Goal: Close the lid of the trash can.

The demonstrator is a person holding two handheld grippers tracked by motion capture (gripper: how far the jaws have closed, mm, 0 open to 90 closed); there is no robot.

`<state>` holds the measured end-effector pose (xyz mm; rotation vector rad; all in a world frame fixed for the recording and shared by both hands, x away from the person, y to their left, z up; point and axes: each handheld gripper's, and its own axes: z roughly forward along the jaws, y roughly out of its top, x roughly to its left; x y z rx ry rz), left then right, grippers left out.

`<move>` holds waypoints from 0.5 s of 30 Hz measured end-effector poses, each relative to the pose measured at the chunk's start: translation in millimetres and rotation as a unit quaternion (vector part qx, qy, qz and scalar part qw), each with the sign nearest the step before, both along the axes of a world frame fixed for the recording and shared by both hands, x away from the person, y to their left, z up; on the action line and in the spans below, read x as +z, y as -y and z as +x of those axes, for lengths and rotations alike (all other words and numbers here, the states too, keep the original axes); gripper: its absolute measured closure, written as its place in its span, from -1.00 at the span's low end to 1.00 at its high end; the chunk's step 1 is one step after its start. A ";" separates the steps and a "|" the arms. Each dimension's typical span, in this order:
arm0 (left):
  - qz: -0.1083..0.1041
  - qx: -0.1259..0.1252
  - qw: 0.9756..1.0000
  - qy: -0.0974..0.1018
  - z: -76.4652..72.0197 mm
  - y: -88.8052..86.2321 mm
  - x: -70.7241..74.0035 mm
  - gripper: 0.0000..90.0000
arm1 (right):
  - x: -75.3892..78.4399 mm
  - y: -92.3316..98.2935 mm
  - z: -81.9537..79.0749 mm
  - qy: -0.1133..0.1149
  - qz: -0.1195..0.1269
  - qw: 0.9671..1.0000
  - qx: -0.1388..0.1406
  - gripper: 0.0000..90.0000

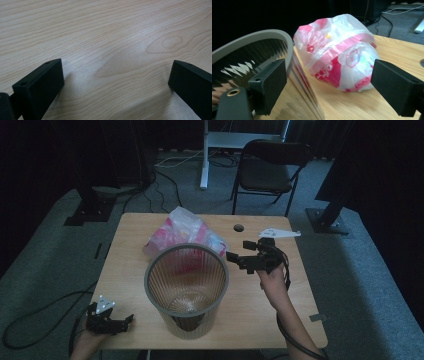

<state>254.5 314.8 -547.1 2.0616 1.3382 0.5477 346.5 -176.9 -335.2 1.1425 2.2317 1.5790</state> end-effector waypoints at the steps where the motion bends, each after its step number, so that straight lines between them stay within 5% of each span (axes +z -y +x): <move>1: 0.000 0.000 1.000 0.000 0.0 0.0 0.0 -1.00 | -1.0 1.9 -0.9 -0.001 0.000 1.000 -0.002 -0.72; 15: 0.000 0.000 1.000 0.000 0.0 0.0 0.0 -1.00 | -16.8 33.8 -14.8 0.000 0.013 0.999 -0.042 -0.72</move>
